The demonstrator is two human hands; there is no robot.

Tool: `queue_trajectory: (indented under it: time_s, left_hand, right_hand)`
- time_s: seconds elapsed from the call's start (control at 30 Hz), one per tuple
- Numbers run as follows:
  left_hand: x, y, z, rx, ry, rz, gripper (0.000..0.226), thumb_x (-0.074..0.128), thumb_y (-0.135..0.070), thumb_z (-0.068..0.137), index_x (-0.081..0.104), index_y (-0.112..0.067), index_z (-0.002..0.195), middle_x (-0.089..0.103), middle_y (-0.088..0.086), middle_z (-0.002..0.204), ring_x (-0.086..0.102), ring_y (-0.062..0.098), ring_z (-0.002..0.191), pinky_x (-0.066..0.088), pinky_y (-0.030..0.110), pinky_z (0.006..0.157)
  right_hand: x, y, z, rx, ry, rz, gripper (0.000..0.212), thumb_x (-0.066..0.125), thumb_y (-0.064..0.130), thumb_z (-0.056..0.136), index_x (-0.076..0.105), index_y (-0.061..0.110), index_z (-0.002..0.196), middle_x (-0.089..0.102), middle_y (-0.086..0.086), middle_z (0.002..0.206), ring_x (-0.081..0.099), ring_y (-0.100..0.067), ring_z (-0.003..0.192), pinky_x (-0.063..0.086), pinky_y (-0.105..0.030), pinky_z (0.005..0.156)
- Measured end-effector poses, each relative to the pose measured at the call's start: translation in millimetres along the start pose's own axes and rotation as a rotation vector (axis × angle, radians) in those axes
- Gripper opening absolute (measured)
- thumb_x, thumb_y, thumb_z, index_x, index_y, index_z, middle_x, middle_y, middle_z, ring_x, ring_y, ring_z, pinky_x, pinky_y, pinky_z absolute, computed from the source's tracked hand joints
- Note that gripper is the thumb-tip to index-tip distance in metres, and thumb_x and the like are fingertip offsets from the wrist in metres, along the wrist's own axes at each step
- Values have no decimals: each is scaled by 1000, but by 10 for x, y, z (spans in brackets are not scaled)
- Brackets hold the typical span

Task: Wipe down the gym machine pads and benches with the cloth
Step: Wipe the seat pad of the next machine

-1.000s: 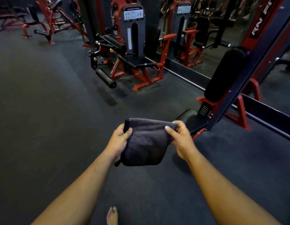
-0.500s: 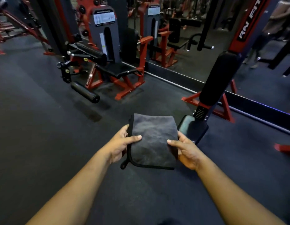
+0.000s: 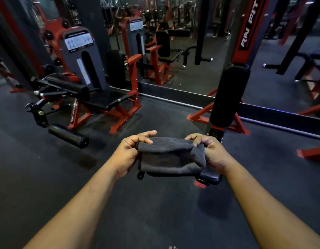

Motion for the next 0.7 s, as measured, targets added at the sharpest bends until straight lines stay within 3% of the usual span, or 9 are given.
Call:
queue_trajectory:
  time_s: [0.1,0.17,0.23,0.37,0.43,0.5,0.57,0.6,0.7]
  left_hand:
    - [-268,213,328,-206,109,-223,59,66,-6,79,61,-15,137,55,11,150,54,25,120,54,23,77]
    - [-338,439,556,-358,234,-324,91,82,-42,71,47,-17,151,53,15,152,53,29,126,55,34,94]
    - [-338,691,801,-406,316,-51,99,84,-62,69,46,-19,150,58,8,148,54,22,135,44,38,112]
    - [54,1158,1221,-383,570,445,55,89,-28,78,65,-19,126,74,1,123,69,19,117,55,43,104]
    - [115,1372,1466,-369,543,457,42,88,-21,78,67,-13,113,77,4,108,73,18,100,58,46,93]
    - [119,1587,1668,-353,497,457,41,85,-24,75,67,-14,109,76,6,103,72,16,92,59,44,86]
    - [153,1783,1745,-369,447,418,41,86,-28,76,65,-18,110,75,7,107,72,13,93,59,39,85]
    - [186,1907,1794,-379,433,400,40,87,-29,78,64,-21,109,74,4,108,71,9,94,59,36,85]
    - [427,2173,1800,-403,469,330,40,88,-25,81,60,-28,109,73,-6,111,70,1,98,58,24,86]
  right_hand:
    - [-73,-53,305,-32,39,-241,33,74,0,76,70,31,65,68,-6,108,68,-13,99,53,-27,91]
    - [-174,-139,539,-17,44,-352,39,73,-2,79,72,35,66,69,-4,108,68,-14,101,53,-29,94]
    - [-192,-196,698,-10,60,-439,37,73,1,82,74,36,69,71,-3,106,69,-17,100,53,-31,94]
    - [-349,-374,945,17,-77,-514,26,74,1,86,74,23,99,74,-4,105,70,-10,101,53,-25,94]
    - [-545,-556,943,119,-313,-421,43,72,-9,88,65,23,115,73,-3,105,69,-9,100,52,-20,89]
    - [-763,-767,737,207,-686,-295,39,67,-4,93,60,22,121,70,-5,108,66,-13,98,52,-19,84]
    - [-753,-1062,383,356,-966,-153,24,64,31,99,57,27,122,66,-5,124,63,-12,105,50,-24,87]
    - [-700,-1267,242,465,-1031,-105,33,59,53,96,57,31,120,65,0,128,61,-9,109,48,-29,87]
    - [-466,-1648,110,670,-923,-58,59,45,78,91,59,33,126,65,14,124,61,-5,107,48,-34,81]
Point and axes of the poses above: each hand's wrist, its own z-axis towards the middle knuckle, its own x-axis out of the palm, y = z × x, the point moved 7 cm from there along z, towards the middle knuckle
